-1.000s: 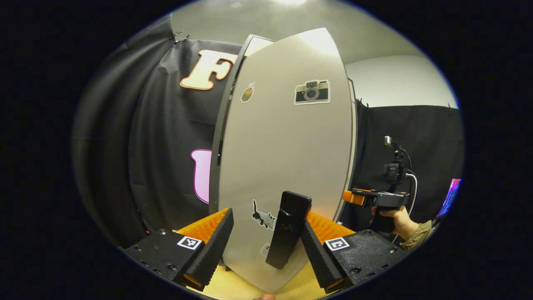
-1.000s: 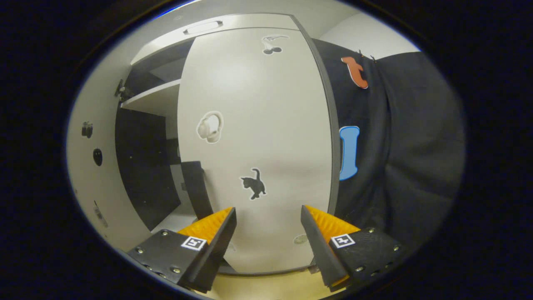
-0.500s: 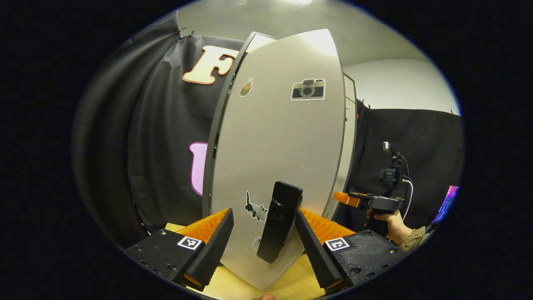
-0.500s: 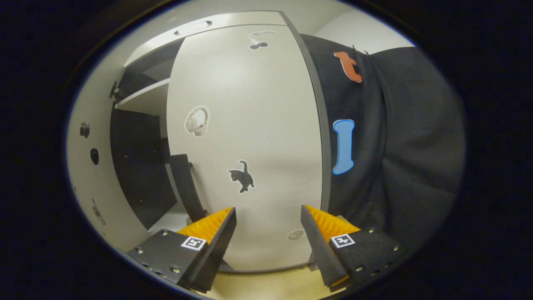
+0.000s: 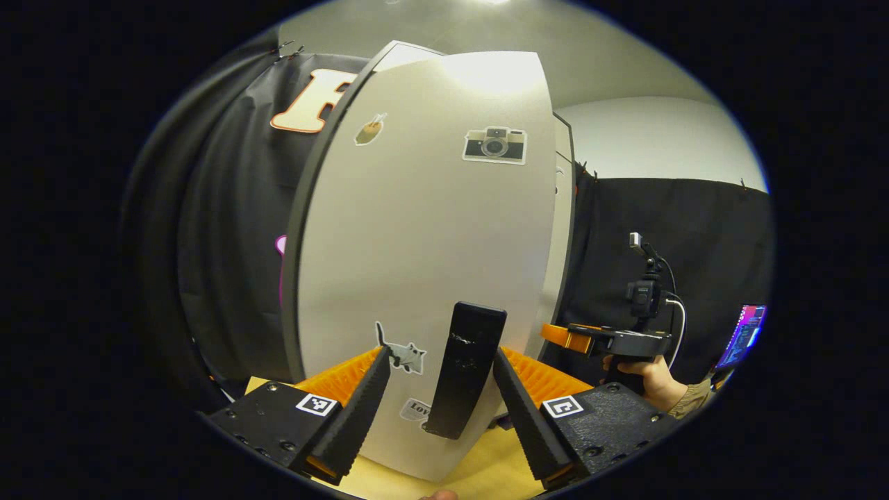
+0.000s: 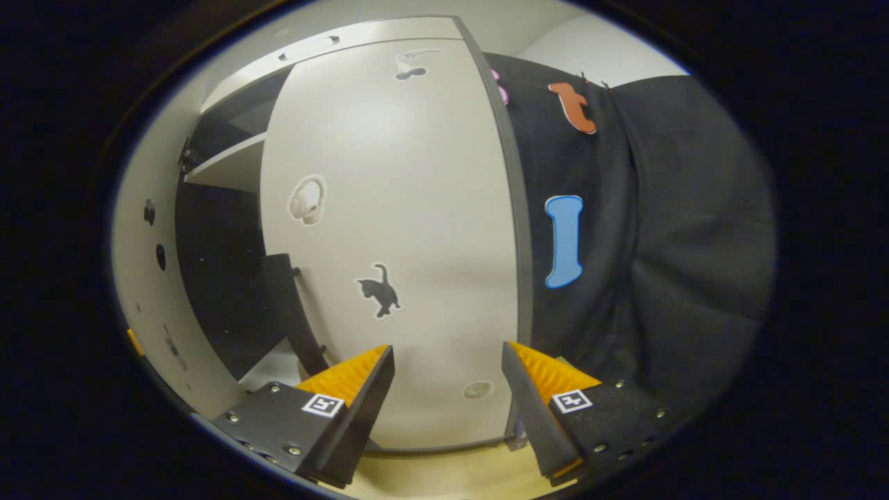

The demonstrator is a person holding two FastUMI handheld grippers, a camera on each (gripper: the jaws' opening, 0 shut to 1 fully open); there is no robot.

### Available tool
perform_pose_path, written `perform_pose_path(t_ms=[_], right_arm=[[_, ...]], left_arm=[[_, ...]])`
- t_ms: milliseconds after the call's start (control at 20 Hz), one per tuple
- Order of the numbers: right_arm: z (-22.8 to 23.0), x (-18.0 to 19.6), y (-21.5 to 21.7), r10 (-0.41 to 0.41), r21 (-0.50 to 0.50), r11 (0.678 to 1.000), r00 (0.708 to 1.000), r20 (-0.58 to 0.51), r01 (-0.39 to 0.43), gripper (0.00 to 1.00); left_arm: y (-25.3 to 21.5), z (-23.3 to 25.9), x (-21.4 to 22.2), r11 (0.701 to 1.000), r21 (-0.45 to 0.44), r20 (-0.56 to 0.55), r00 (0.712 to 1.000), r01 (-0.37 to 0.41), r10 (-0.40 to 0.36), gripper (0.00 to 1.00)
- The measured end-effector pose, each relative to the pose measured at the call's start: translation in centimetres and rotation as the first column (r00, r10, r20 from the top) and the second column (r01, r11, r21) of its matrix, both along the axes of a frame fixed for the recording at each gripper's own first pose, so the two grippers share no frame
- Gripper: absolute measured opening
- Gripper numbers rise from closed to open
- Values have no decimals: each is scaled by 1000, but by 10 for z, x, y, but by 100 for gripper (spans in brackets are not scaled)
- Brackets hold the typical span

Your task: Grab one shoe with the right hand and put it into the shoe cabinet, grab the other shoe with the left hand and put it into the shoe cabinet; then close the right door with the right hand and the left door with the left hand.

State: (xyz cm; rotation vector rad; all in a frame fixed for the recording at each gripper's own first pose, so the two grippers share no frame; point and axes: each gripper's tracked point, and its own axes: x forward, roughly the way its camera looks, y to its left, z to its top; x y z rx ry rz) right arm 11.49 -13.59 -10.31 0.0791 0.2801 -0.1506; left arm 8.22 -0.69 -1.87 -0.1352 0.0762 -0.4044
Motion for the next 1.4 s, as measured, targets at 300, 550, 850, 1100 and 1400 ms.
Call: perform_pose_path(t_ms=[300, 550, 850, 1100, 1400], right_arm=[[3, -19, -63, -104, 6, 995, 995, -2, 104, 93], [4, -38, -108, -176, 14, 984, 984, -7, 176, 93], [8, -50, -138, -205, 25, 978, 979, 2, 205, 93], [15, -49, -137, -161, 23, 987, 987, 20, 161, 93], [27, -46, -126, -84, -10, 996, 995, 52, 85, 93]], left_arm=[[-39, -6, 35, 1000, 15, 13, 1000, 16, -16, 92], [-58, -6, 57, 1000, 22, 15, 1000, 15, -15, 92], [-62, -6, 72, 998, 60, 25, 999, -25, 24, 92], [-62, -7, 90, 996, 67, 18, 998, -62, 61, 92], [-60, -8, 105, 992, 74, 17, 994, -105, 104, 89]])
